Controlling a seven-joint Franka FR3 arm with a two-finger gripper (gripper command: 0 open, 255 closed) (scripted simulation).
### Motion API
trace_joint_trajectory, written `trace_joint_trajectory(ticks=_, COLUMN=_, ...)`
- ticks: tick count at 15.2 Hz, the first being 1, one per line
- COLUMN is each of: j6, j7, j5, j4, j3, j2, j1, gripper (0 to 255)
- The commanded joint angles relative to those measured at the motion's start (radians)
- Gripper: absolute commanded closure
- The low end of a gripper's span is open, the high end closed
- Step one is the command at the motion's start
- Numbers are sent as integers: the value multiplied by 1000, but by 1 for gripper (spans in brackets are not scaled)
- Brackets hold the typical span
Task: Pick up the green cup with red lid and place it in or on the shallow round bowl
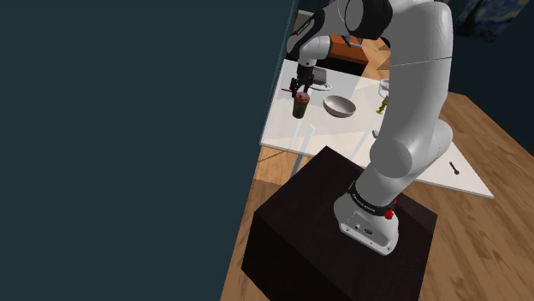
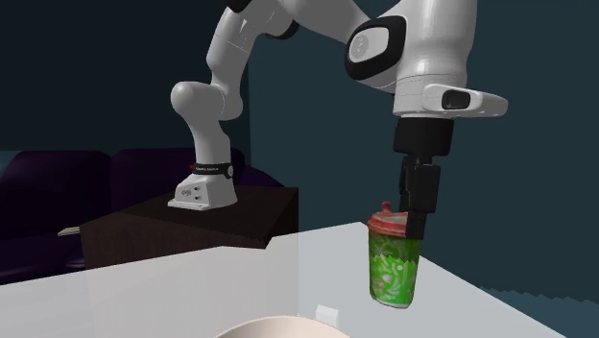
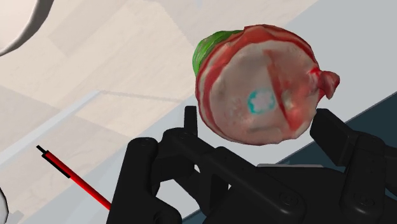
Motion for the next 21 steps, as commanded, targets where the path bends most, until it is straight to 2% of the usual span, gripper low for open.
trace_joint_trajectory(ticks=1, j6=0, j7=0, j5=0, j4=0, j3=0, j2=0, j1=0, gripper=255)
trace_joint_trajectory(ticks=9, j6=0, j7=0, j5=0, j4=0, j3=0, j2=0, j1=0, gripper=255)
trace_joint_trajectory(ticks=21, j6=-121, j7=20, j5=-40, j4=31, j3=-25, j2=-94, j1=18, gripper=255)
